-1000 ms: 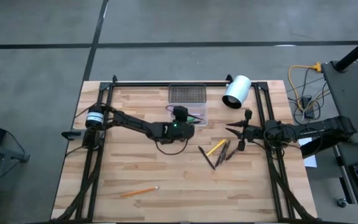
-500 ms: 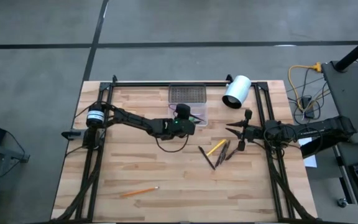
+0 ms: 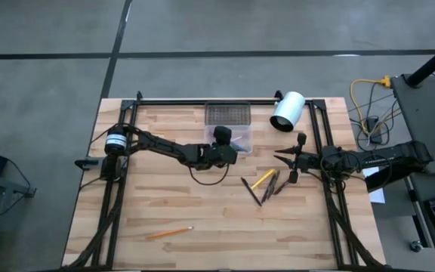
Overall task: Pick & place school supplies into a supply box
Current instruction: Put the purple scissors into the black box
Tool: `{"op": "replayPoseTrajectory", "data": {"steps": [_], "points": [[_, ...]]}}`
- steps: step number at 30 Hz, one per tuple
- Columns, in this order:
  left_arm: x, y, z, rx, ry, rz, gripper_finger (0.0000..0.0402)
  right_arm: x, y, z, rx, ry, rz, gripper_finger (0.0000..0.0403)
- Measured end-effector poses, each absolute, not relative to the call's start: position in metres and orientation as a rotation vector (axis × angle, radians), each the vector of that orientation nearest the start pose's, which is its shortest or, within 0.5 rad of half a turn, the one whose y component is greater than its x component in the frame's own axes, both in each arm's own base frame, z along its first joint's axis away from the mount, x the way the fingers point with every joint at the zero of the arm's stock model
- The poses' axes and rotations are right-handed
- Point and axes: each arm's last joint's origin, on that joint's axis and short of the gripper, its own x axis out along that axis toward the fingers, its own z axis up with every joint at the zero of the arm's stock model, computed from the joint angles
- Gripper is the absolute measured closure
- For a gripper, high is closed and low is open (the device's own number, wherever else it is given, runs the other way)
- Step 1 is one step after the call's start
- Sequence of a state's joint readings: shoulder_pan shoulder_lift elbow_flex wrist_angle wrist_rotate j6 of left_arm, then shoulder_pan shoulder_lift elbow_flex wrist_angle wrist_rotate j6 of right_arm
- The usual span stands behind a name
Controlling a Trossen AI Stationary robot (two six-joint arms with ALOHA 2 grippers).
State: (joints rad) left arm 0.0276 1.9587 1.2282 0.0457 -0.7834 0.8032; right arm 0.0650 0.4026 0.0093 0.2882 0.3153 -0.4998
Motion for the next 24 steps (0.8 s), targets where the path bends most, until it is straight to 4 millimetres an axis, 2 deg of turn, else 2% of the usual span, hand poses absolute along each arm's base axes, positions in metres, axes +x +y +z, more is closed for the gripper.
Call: {"op": "replayPoseTrajectory", "data": {"steps": [7,15,20,24], "points": [[0.410,0.028,0.173,0.995,0.947,0.479,0.0288,0.121,-0.001,0.158,-0.517,0.164,-0.219,0.0335],[0.409,0.009,0.174,1.025,0.947,0.543,0.0288,0.121,-0.001,0.158,-0.517,0.164,-0.219,0.0335],[0.411,0.002,0.171,0.929,0.887,0.376,0.0288,0.121,-0.001,0.159,-0.517,0.163,-0.220,0.0335],[0.415,0.010,0.171,0.815,0.807,0.241,0.0287,0.121,-0.001,0.159,-0.517,0.164,-0.220,0.0335]]}}
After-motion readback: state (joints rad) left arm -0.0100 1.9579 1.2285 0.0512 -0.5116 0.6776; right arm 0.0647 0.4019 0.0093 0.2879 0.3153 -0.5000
